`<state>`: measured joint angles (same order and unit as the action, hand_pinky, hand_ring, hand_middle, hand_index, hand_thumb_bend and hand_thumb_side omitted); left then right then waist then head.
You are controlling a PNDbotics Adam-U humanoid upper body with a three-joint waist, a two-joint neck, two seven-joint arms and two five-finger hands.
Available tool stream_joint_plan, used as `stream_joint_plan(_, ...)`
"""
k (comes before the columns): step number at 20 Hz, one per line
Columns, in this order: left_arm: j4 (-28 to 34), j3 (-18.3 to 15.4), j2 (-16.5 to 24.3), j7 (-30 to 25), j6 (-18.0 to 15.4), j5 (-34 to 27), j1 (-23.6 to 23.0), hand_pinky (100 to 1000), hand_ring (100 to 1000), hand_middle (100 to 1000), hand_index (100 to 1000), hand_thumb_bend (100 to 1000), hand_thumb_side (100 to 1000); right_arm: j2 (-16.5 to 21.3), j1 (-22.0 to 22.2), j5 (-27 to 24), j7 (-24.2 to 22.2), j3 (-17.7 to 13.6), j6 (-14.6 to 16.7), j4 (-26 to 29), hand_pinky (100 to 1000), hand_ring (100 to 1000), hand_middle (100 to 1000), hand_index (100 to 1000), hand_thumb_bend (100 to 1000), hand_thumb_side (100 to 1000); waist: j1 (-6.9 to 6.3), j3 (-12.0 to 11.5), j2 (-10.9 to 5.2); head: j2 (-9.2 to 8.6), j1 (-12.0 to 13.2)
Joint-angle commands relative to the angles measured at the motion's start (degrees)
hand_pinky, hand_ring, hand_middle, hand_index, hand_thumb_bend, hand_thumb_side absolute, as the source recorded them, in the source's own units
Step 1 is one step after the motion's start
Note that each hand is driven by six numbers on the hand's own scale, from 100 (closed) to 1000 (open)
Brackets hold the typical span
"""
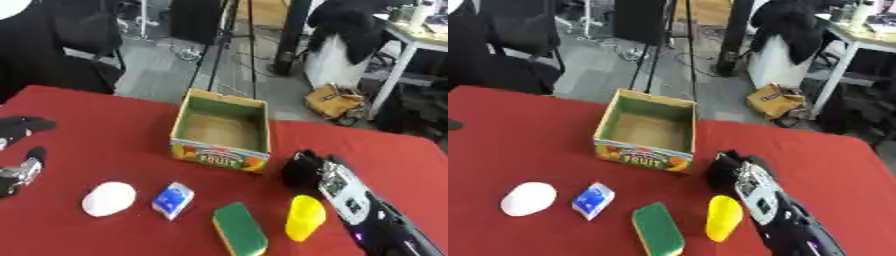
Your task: Pick up objects on the table and place them in the box.
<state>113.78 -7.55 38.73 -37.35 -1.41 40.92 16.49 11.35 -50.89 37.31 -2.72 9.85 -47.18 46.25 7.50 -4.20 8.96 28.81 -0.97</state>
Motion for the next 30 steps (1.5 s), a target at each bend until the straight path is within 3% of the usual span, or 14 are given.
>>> stream_joint_plan(1,0.81,-0.18,0.62,0.11,-0.26,-0.15,0.95,974,992,929,1000,100,946,1.84,-1.35,0.58,0.29,-0.73,0.21,-0.37,876,980,897,955,432,1000,-0.85,-0.26,-0.47,-1.14,-0.67)
stream_joint_plan(18,0.81,-0.04,0.36,0.11,-0.52,-0.05,1.22,974,992,930,1000,100,941,1.83,-1.53,0.46,1.57,-0.97,0.45,-1.80,876,978,894,947,429,1000,-1.16,-0.83,0.42,-2.33,-1.82)
stream_joint_plan(22,0.81,0.00,0.23,0.03,-0.58,-0.14,1.34,973,991,929,1000,100,938,1.60,-1.41,0.74,2.58,-1.08,-0.02,-2.15,851,932,850,920,411,994,-1.19,-0.88,0.48,-2.27,-1.84)
stream_joint_plan(23,0.81,0.01,0.22,-0.01,-0.61,-0.17,1.38,972,990,928,1000,100,934,1.55,-1.41,0.91,2.83,-1.06,-0.27,-2.33,841,913,812,892,395,948,-1.18,-0.88,0.47,-2.20,-1.88)
stream_joint_plan(26,0.81,0.00,0.22,-0.11,-0.63,-0.16,1.48,972,990,928,1000,100,932,1.51,-1.46,1.87,3.46,-0.91,-0.95,-2.78,836,903,787,875,390,929,-1.15,-0.85,0.44,-2.13,-1.91)
stream_joint_plan(27,0.81,0.00,0.22,-0.12,-0.66,-0.16,1.53,970,989,927,1000,100,928,1.59,-1.41,2.22,3.55,-0.89,-1.14,-2.95,809,868,685,827,383,869,-1.14,-0.84,0.42,-2.13,-1.89)
stream_joint_plan(30,0.81,0.01,0.22,-0.11,-0.76,-0.28,1.66,969,989,926,1000,100,927,1.73,-1.32,3.61,3.46,-0.83,-1.67,-3.59,806,862,676,826,385,866,-1.10,-0.89,0.35,-2.14,-1.88)
